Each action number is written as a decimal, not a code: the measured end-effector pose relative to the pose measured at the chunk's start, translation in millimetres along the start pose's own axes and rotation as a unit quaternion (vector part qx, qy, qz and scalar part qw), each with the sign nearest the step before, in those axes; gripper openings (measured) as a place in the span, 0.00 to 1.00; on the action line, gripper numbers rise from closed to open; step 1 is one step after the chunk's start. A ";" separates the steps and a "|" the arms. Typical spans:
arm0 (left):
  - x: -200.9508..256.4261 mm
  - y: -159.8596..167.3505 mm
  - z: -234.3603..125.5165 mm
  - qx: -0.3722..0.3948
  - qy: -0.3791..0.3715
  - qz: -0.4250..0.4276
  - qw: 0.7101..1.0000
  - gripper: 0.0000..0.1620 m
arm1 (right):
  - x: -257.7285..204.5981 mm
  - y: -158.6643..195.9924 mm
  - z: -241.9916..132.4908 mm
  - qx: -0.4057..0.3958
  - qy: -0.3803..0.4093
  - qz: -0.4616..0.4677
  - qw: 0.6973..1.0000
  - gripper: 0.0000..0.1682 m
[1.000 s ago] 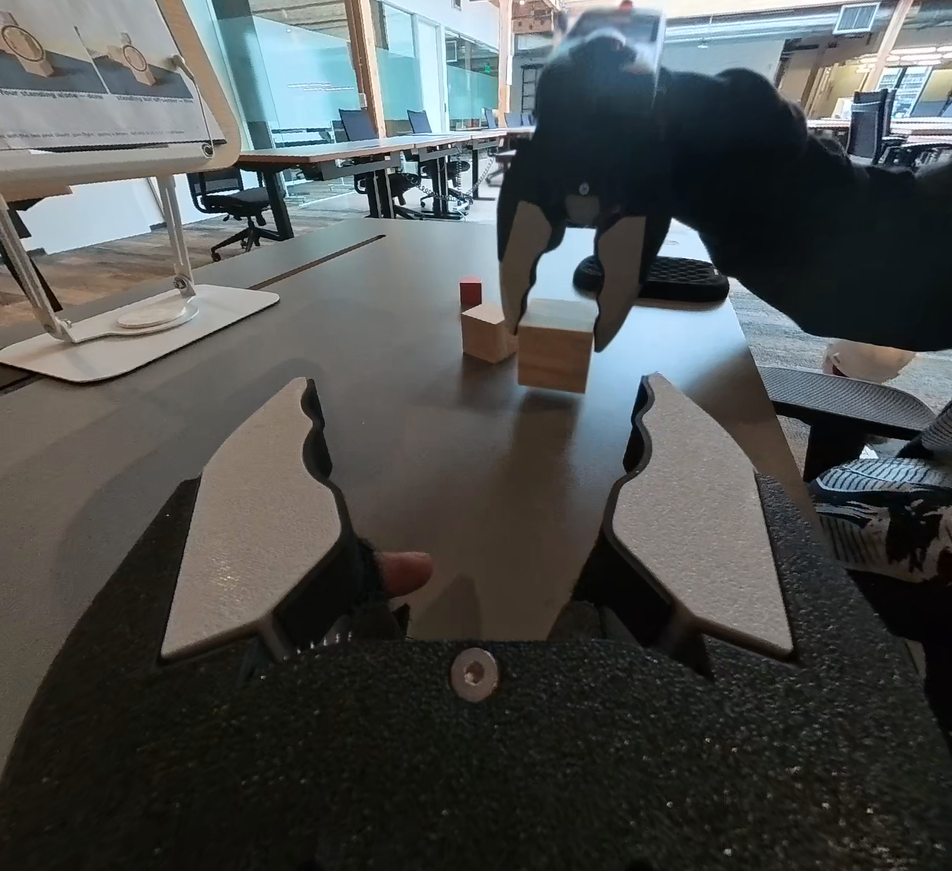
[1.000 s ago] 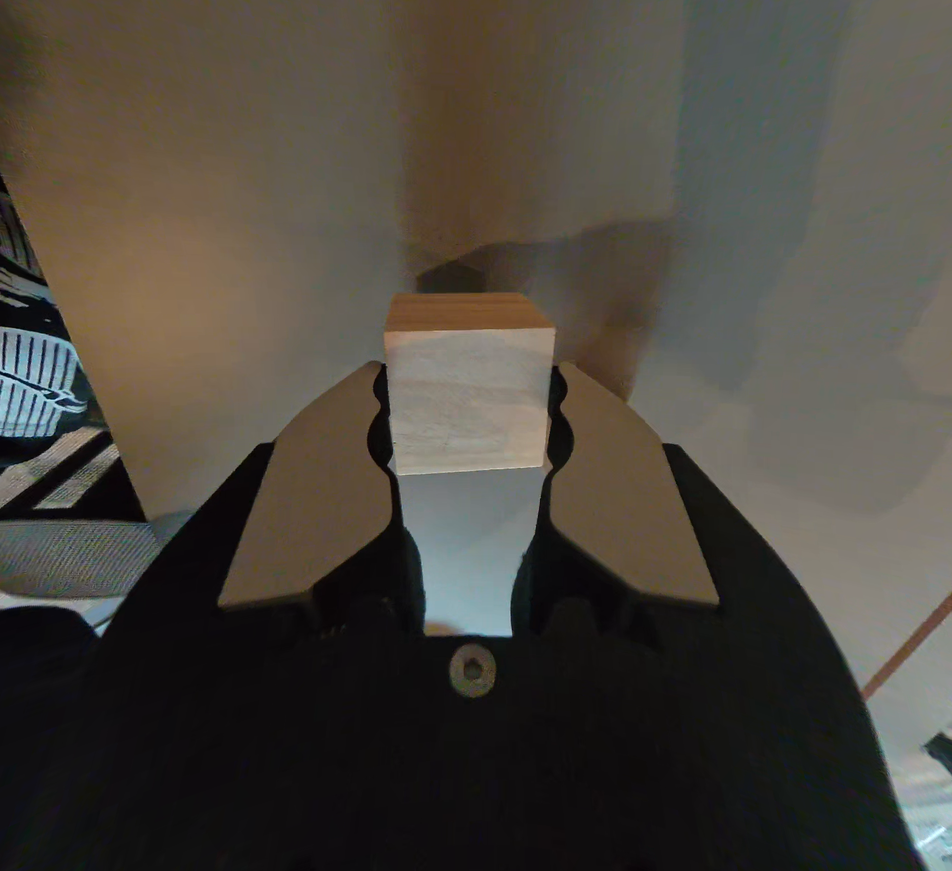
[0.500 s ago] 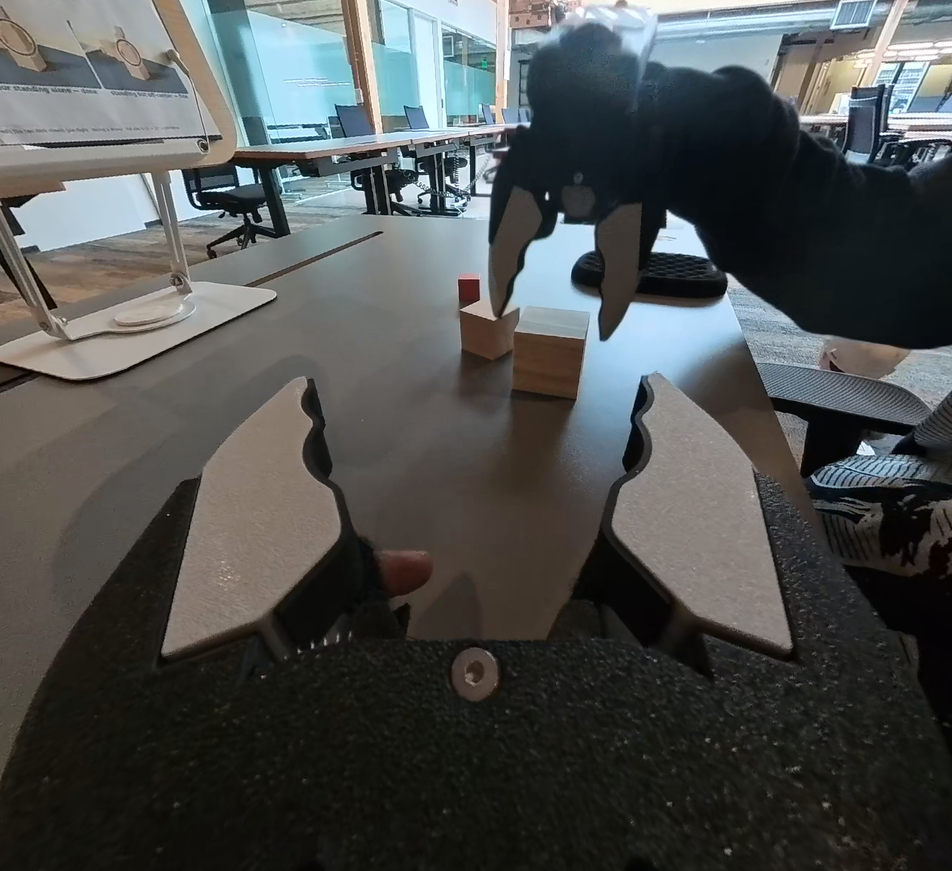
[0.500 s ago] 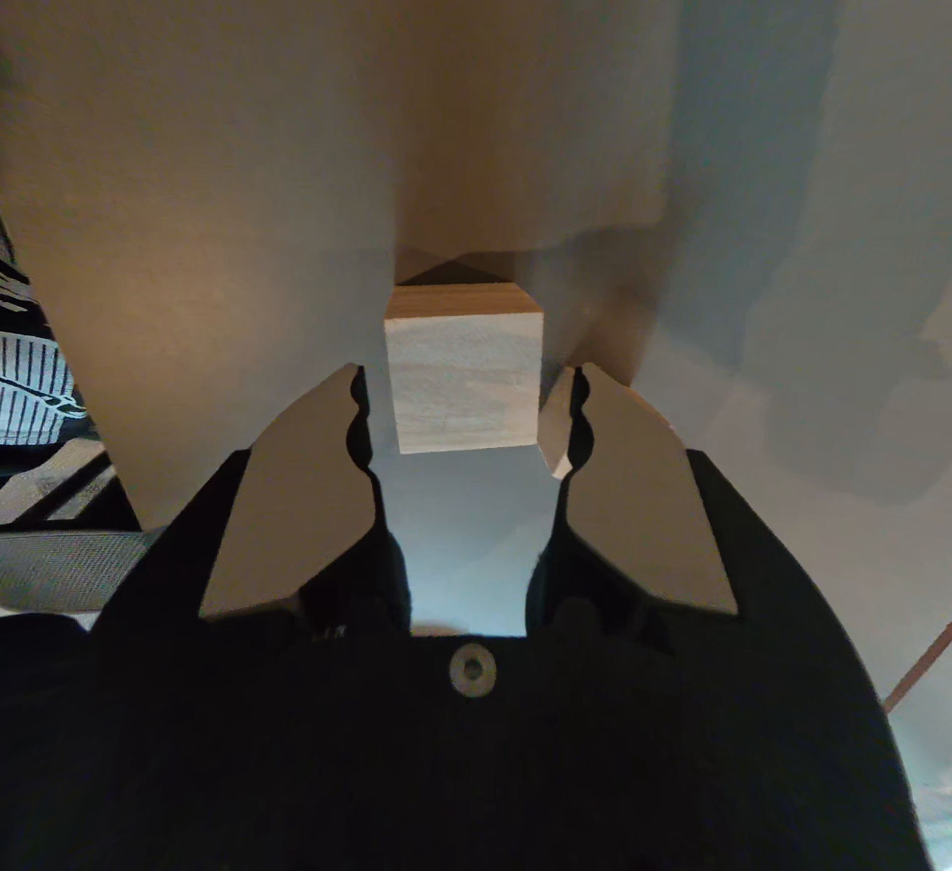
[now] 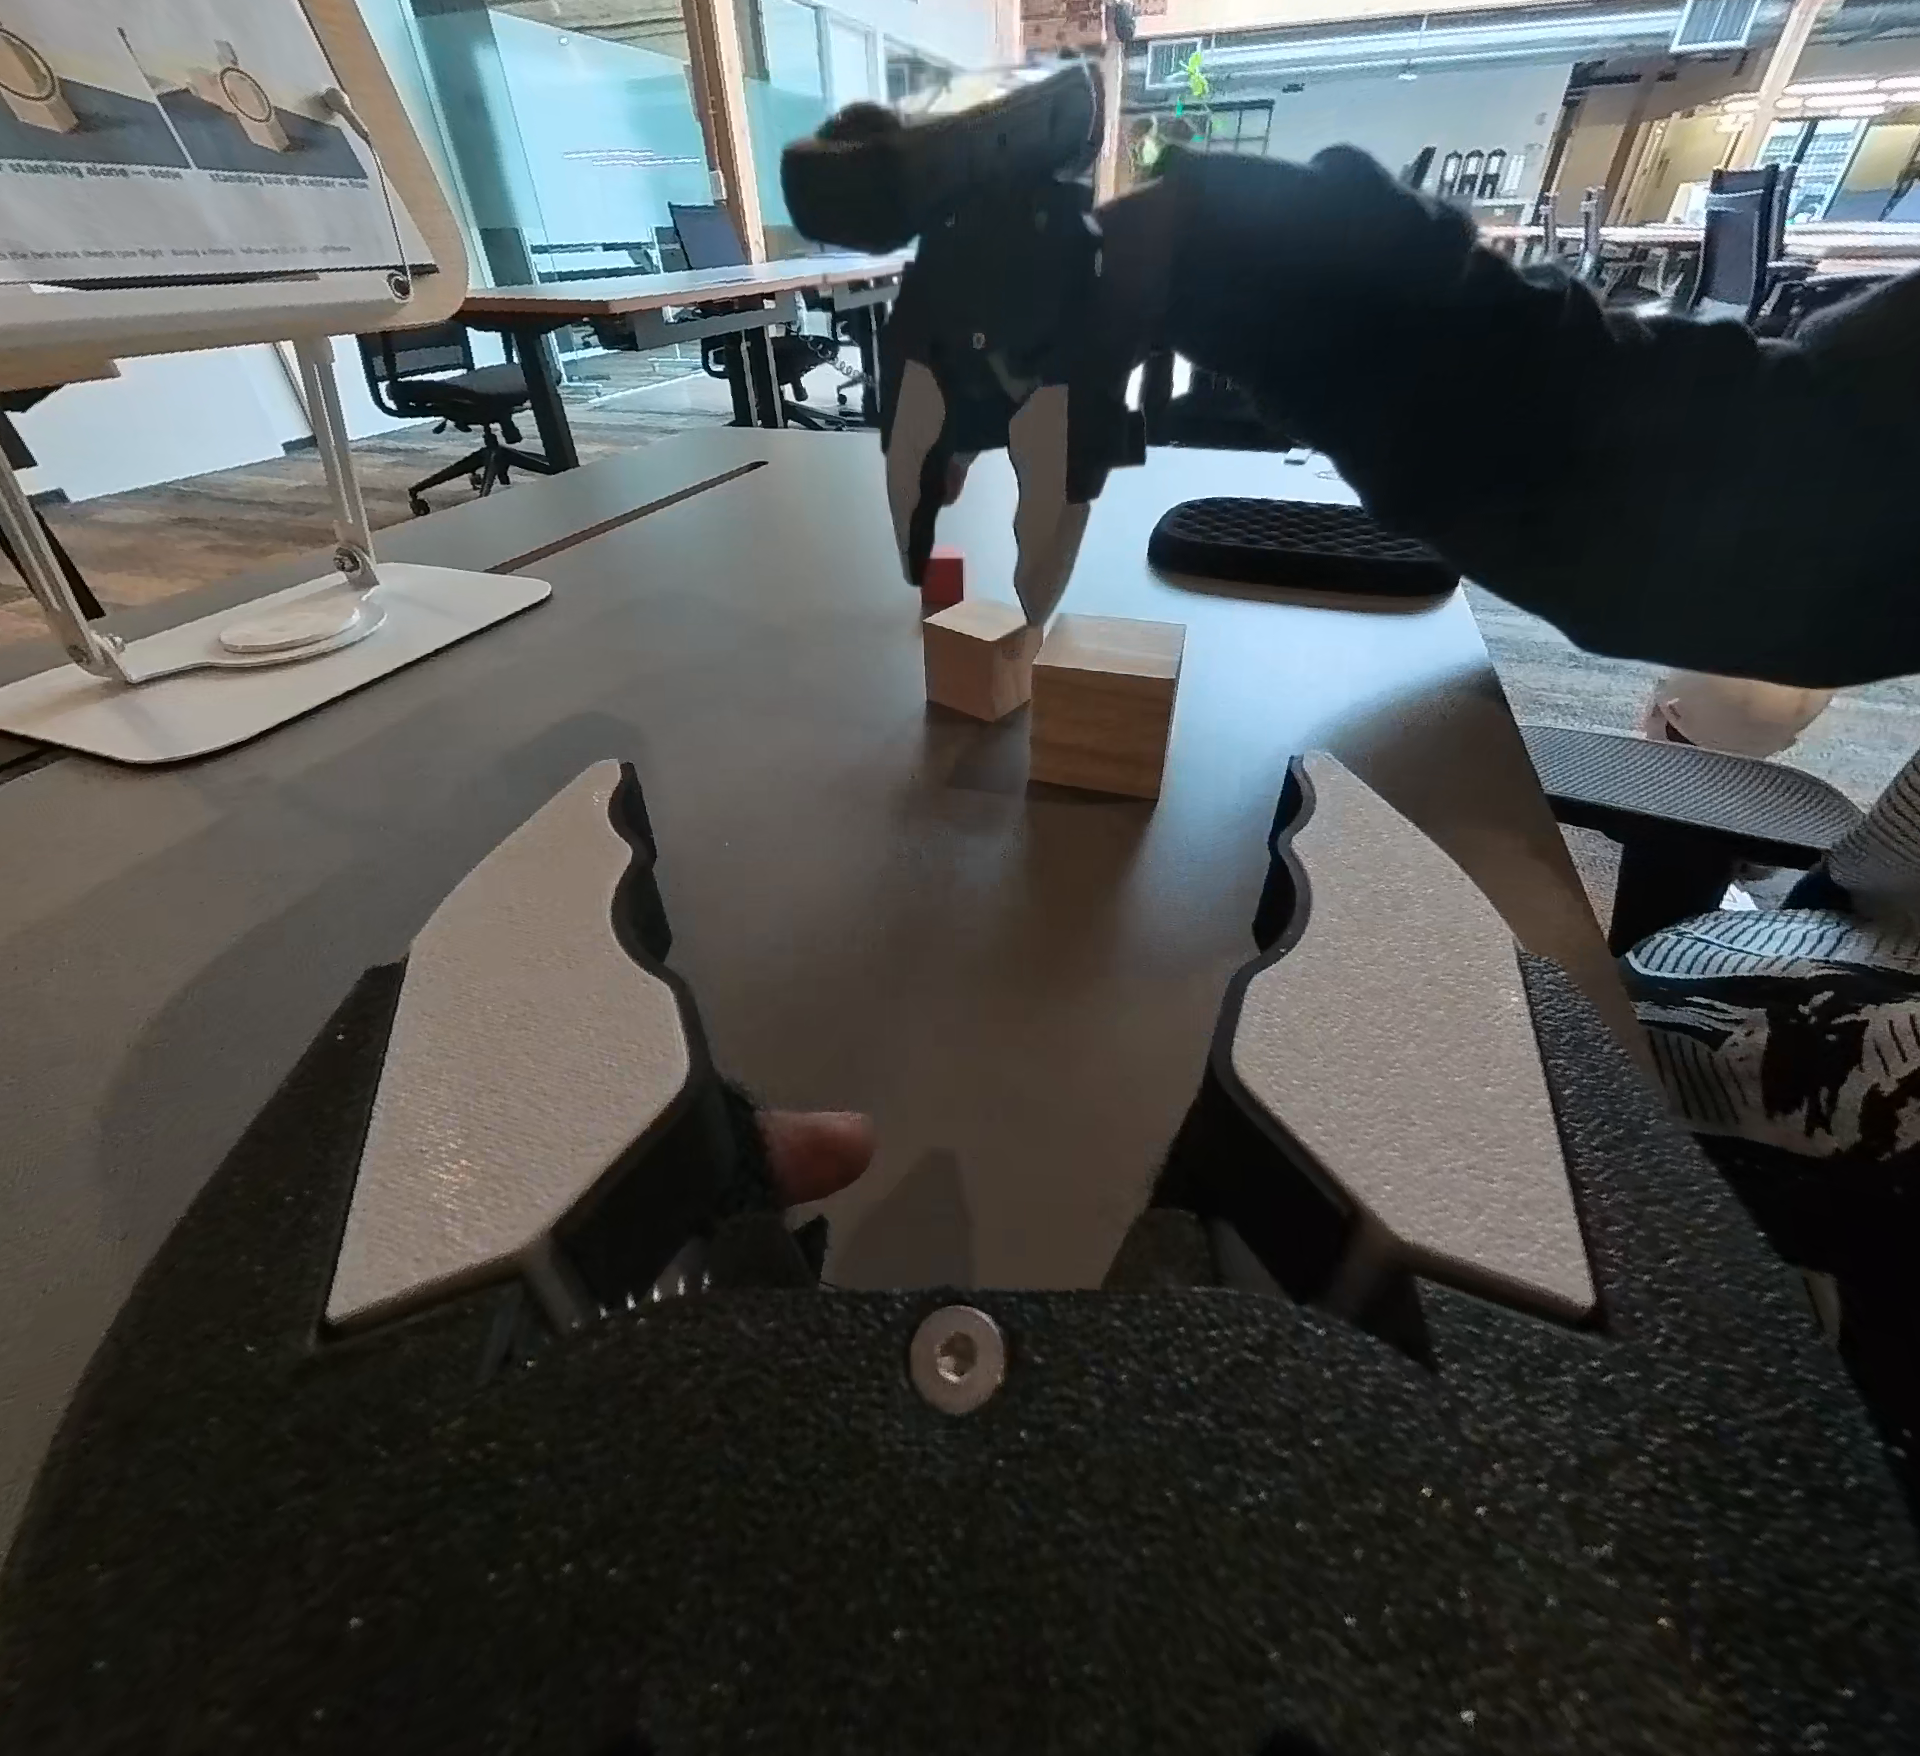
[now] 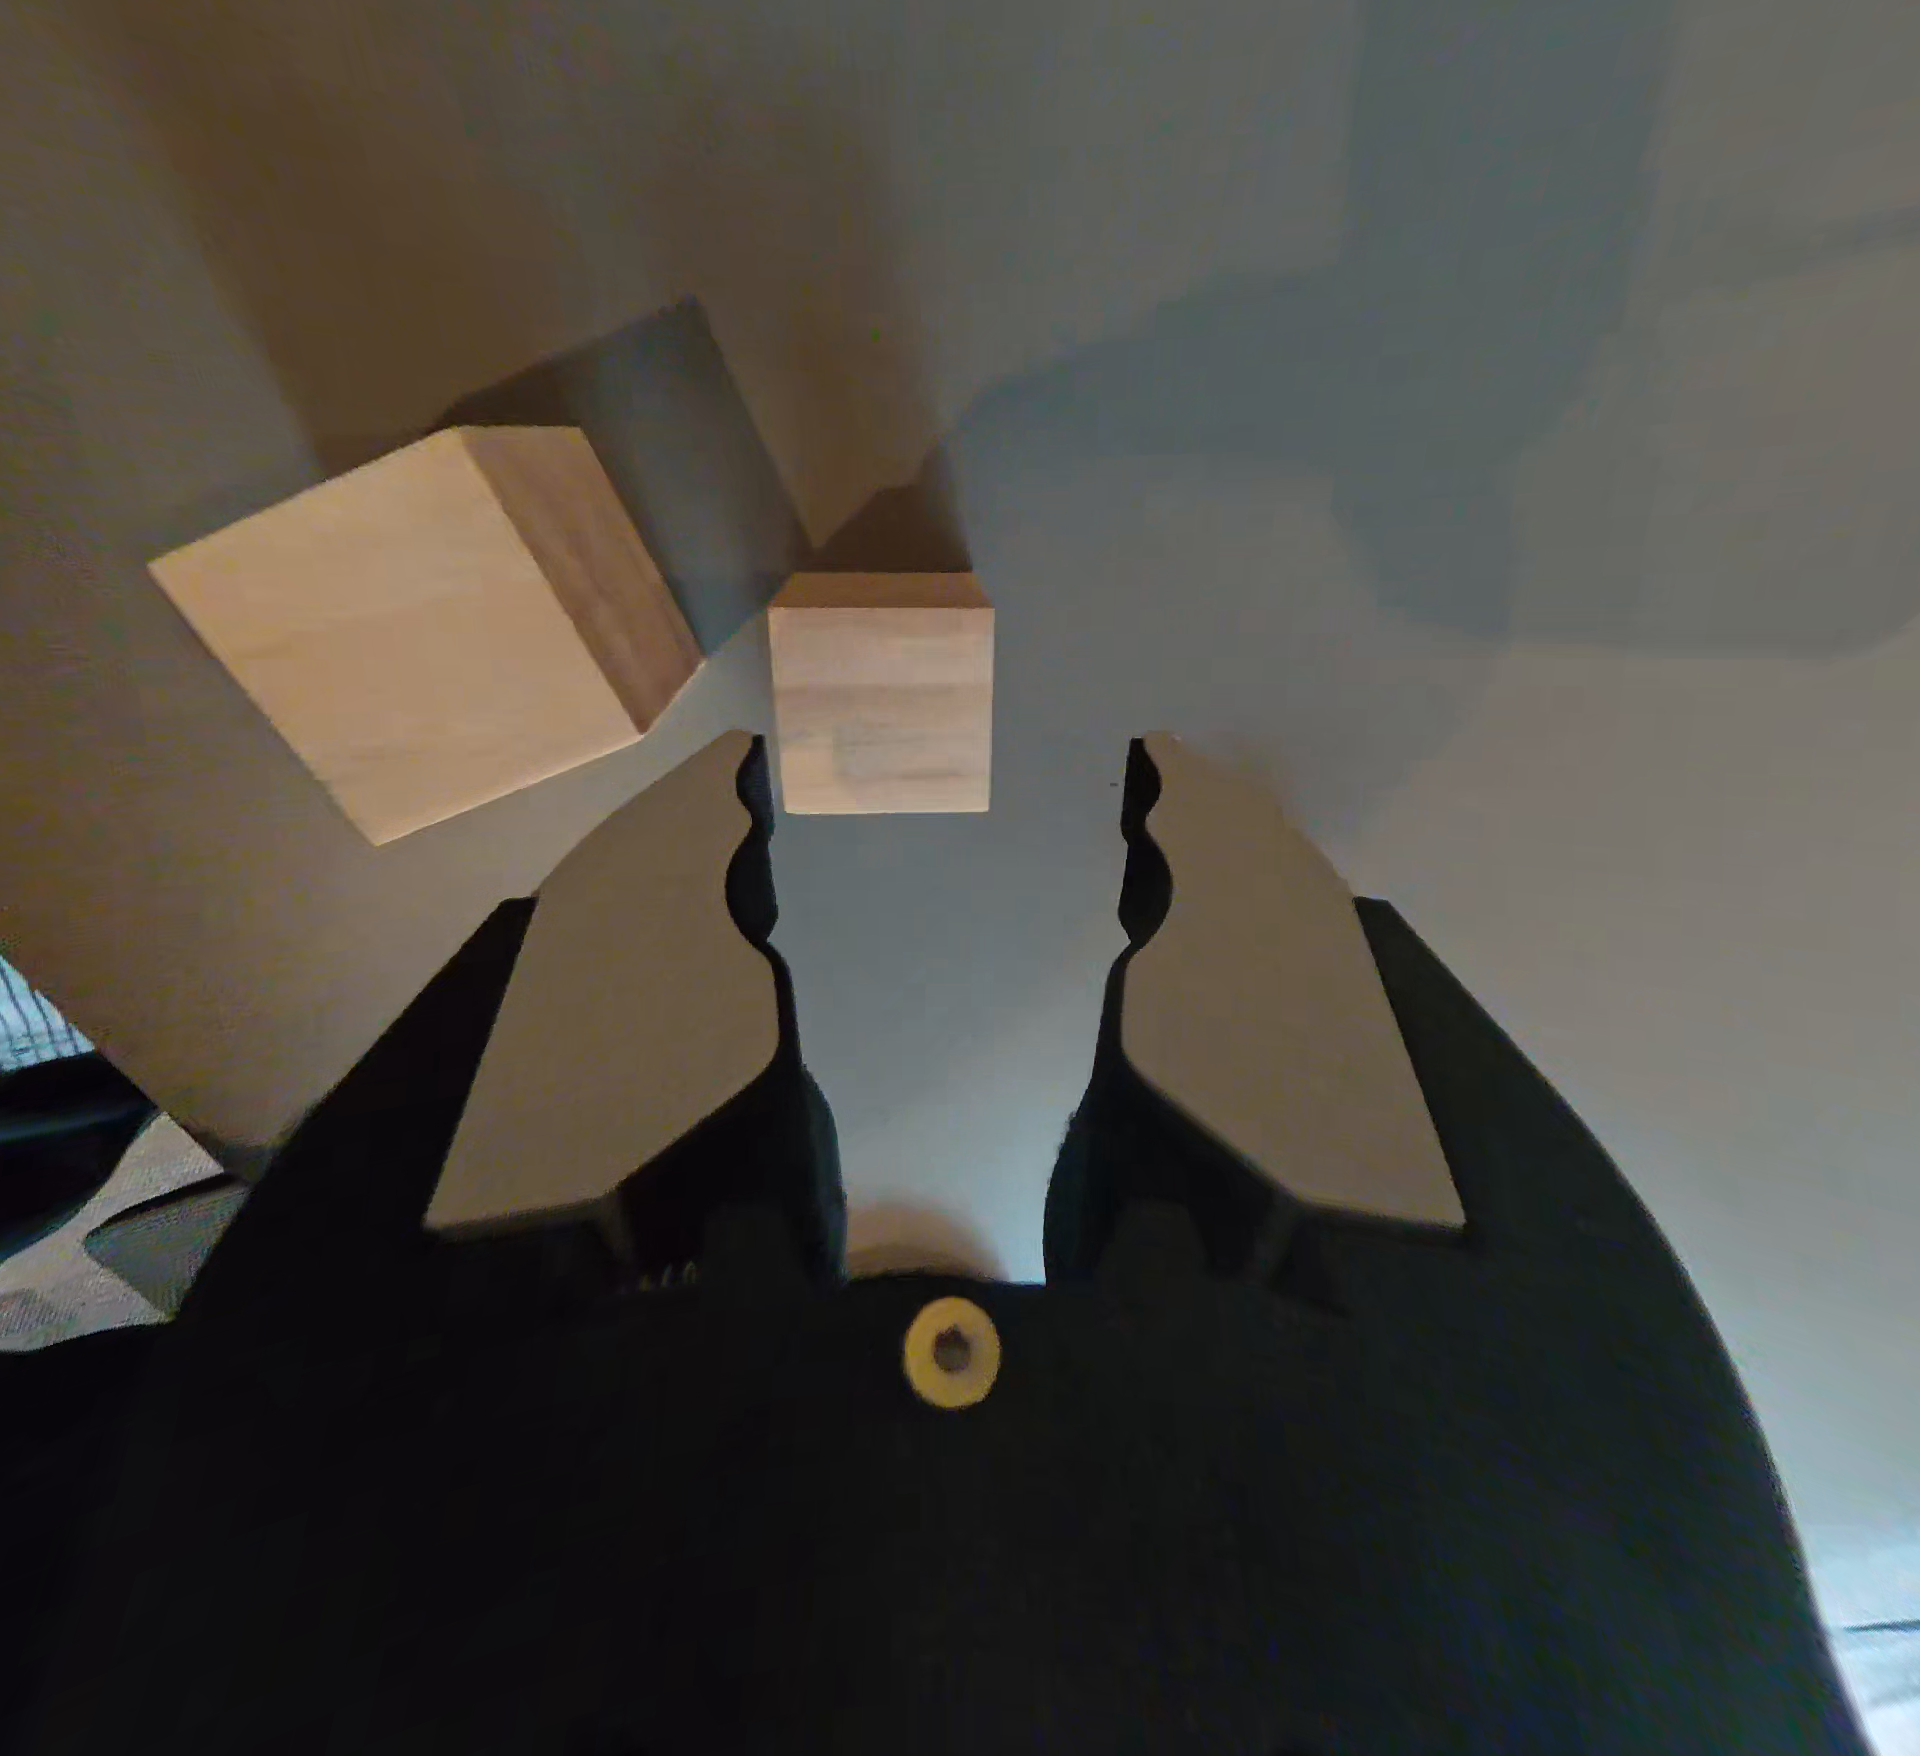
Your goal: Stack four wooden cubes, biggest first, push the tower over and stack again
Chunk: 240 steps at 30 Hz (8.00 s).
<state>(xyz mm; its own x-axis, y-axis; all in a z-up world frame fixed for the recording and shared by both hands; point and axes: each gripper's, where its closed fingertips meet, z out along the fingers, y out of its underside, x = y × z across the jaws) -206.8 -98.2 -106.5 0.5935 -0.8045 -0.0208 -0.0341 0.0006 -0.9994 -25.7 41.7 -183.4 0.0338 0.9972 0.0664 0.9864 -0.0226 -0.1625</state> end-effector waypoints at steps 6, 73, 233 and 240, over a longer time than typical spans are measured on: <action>0.2 1.1 0.5 -0.003 0.001 0.000 1.000 0.69 | -10.6 -3.3 13.6 0.000 -0.016 -0.012 1.000 0.34; -0.5 4.6 1.7 -0.010 0.002 -0.003 1.000 0.67 | -83.8 -30.6 -38.3 0.045 -0.059 -0.176 0.982 0.26; 2.2 6.1 2.1 -0.011 0.016 -0.012 1.000 0.65 | -82.6 -30.7 -72.2 0.030 -0.084 -0.236 0.968 0.21; 2.4 6.2 2.3 -0.012 0.017 -0.011 1.000 0.65 | -71.3 -25.3 -92.6 0.068 -0.063 -0.189 0.978 0.38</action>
<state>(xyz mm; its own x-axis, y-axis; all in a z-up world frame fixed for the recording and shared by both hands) -203.7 -98.8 -112.8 0.5666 -0.8240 0.0029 -0.0399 -0.0310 -0.9987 -38.2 -35.3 -92.9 -0.3578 0.9334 0.0267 0.8935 0.3506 -0.2807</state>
